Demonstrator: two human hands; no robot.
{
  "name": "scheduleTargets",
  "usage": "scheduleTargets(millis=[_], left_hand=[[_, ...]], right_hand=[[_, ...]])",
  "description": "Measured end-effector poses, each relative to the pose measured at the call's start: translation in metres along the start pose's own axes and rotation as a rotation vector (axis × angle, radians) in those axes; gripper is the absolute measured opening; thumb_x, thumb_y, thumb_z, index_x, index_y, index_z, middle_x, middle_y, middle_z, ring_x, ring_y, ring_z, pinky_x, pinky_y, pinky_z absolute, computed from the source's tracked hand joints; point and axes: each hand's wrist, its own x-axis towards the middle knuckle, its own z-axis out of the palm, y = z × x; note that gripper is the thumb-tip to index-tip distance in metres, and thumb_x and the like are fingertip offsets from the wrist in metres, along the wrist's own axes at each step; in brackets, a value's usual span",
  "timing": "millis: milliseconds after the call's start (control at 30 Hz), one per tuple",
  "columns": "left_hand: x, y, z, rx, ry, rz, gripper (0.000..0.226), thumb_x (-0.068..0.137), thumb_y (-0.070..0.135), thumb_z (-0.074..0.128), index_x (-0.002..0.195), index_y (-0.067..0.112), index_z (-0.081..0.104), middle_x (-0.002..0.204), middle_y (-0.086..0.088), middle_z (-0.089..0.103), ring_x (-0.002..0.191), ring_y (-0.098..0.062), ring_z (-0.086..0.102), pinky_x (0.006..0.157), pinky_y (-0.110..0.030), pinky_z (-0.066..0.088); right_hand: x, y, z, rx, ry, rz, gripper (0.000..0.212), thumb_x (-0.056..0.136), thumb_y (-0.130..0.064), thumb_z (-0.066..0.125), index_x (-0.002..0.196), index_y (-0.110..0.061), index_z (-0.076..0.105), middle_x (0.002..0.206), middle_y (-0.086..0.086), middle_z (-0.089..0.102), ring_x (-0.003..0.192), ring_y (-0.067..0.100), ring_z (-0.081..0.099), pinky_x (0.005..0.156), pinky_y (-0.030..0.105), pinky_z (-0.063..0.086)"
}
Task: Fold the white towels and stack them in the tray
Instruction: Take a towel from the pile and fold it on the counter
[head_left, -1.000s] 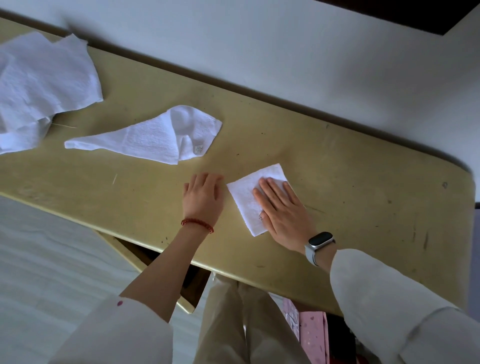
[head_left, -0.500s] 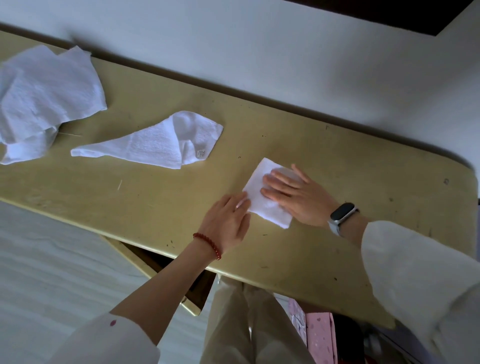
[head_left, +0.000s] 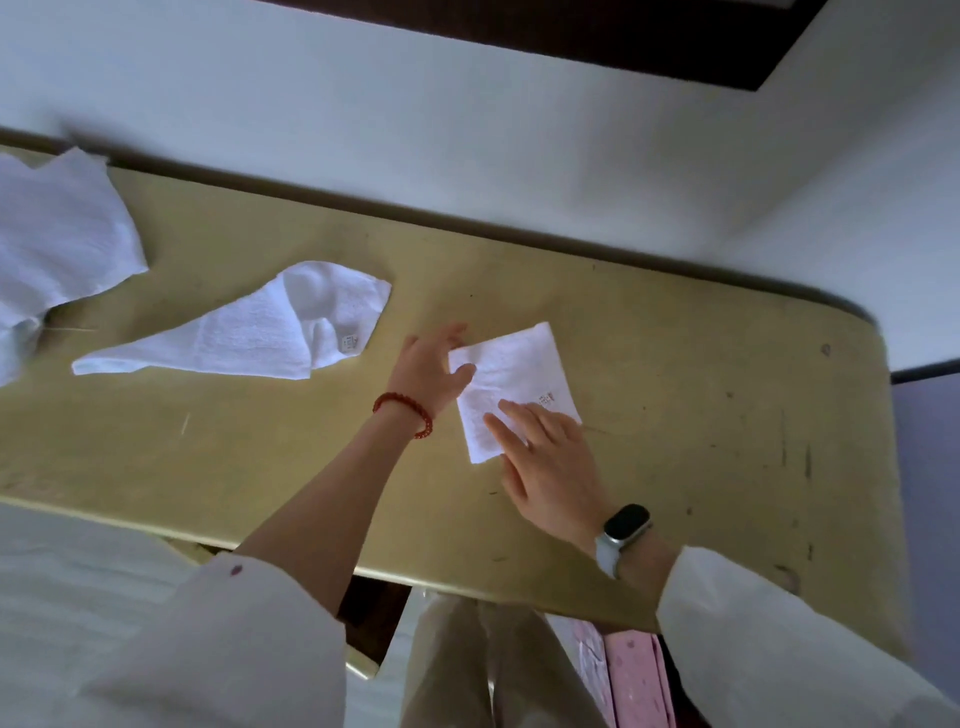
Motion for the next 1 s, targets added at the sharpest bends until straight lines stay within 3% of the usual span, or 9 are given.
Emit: scheduleTargets(millis=[100, 267, 400, 500, 633, 767, 833, 900, 1000], left_hand=[[0.002, 0.002, -0.003, -0.001, -0.023, 0.022, 0.044, 0.083, 0.011, 0.062, 0.126, 0.015, 0.053, 0.111, -0.004, 0.062, 0.100, -0.016, 0.049, 0.100, -0.027, 0.030], [0.002, -0.004, -0.001, 0.126, -0.193, 0.009, 0.045, 0.082, 0.020, 0.063, 0.125, 0.020, 0.051, 0.114, 0.005, 0.059, 0.115, -0.018, 0.047, 0.097, -0.028, 0.036], [-0.010, 0.001, -0.003, 0.121, -0.250, -0.013, 0.051, 0.082, 0.022, 0.063, 0.130, 0.023, 0.044, 0.101, 0.008, 0.047, 0.097, -0.010, 0.045, 0.084, -0.027, 0.039], [-0.017, -0.003, -0.001, 0.078, -0.222, -0.076, 0.040, 0.083, 0.021, 0.063, 0.121, 0.016, 0.050, 0.094, 0.005, 0.050, 0.088, -0.012, 0.048, 0.077, -0.024, 0.038], [-0.019, -0.006, -0.003, 0.081, -0.144, -0.161, 0.018, 0.084, 0.028, 0.061, 0.098, 0.021, 0.053, 0.091, 0.008, 0.057, 0.090, -0.014, 0.056, 0.079, -0.027, 0.044], [-0.023, 0.000, 0.002, 0.224, -0.056, -0.151, 0.020, 0.086, 0.028, 0.056, 0.101, 0.016, 0.054, 0.098, 0.001, 0.063, 0.092, -0.020, 0.058, 0.077, -0.031, 0.045], [-0.027, 0.003, 0.008, 0.206, 0.007, -0.125, 0.024, 0.085, 0.028, 0.058, 0.103, 0.013, 0.053, 0.102, -0.002, 0.060, 0.091, -0.023, 0.058, 0.075, -0.032, 0.046], [-0.032, 0.004, 0.013, 0.197, 0.082, -0.059, 0.026, 0.084, 0.028, 0.060, 0.103, 0.011, 0.053, 0.104, -0.004, 0.056, 0.092, -0.023, 0.056, 0.075, -0.035, 0.047], [-0.034, 0.005, 0.017, 0.207, 0.103, -0.068, 0.026, 0.085, 0.027, 0.059, 0.103, 0.008, 0.055, 0.106, -0.007, 0.054, 0.094, -0.025, 0.053, 0.077, -0.036, 0.046]], right_hand=[[0.001, 0.016, 0.005, 0.028, -0.047, -0.098, 0.044, 0.076, -0.020, 0.039, 0.116, -0.015, 0.057, 0.123, 0.004, 0.057, 0.110, 0.021, 0.048, 0.088, 0.035, 0.041], [0.002, 0.043, -0.002, 0.061, -0.104, -0.234, 0.038, 0.076, -0.016, 0.038, 0.106, -0.015, 0.062, 0.125, 0.003, 0.059, 0.117, 0.023, 0.053, 0.097, 0.043, 0.045], [0.003, 0.064, -0.009, 0.011, -0.058, -0.252, 0.030, 0.080, -0.013, 0.039, 0.093, -0.014, 0.066, 0.120, 0.001, 0.063, 0.117, 0.026, 0.055, 0.104, 0.048, 0.034], [0.002, 0.068, -0.007, -0.001, -0.004, -0.198, 0.027, 0.083, -0.014, 0.040, 0.087, -0.014, 0.066, 0.118, -0.001, 0.064, 0.116, 0.028, 0.056, 0.103, 0.050, 0.028], [-0.003, 0.064, -0.002, 0.036, 0.024, -0.164, 0.023, 0.083, -0.016, 0.040, 0.088, -0.015, 0.063, 0.119, -0.002, 0.064, 0.116, 0.028, 0.056, 0.102, 0.055, 0.037], [-0.003, 0.063, -0.003, 0.035, 0.026, -0.136, 0.022, 0.081, -0.016, 0.038, 0.091, -0.016, 0.058, 0.120, 0.000, 0.063, 0.119, 0.028, 0.052, 0.105, 0.053, 0.033], [-0.008, 0.053, -0.006, 0.093, 0.098, -0.046, 0.020, 0.081, -0.016, 0.040, 0.096, -0.015, 0.052, 0.115, 0.005, 0.064, 0.116, 0.027, 0.052, 0.100, 0.050, 0.040], [-0.016, 0.039, -0.007, 0.148, 0.177, 0.125, 0.019, 0.082, -0.019, 0.044, 0.099, -0.014, 0.051, 0.102, 0.007, 0.063, 0.101, 0.021, 0.052, 0.084, 0.042, 0.047], [-0.019, 0.009, -0.016, 0.449, 0.114, 0.704, 0.018, 0.085, -0.031, 0.056, 0.092, -0.015, 0.051, 0.087, 0.000, 0.057, 0.081, 0.016, 0.050, 0.067, 0.029, 0.041]])
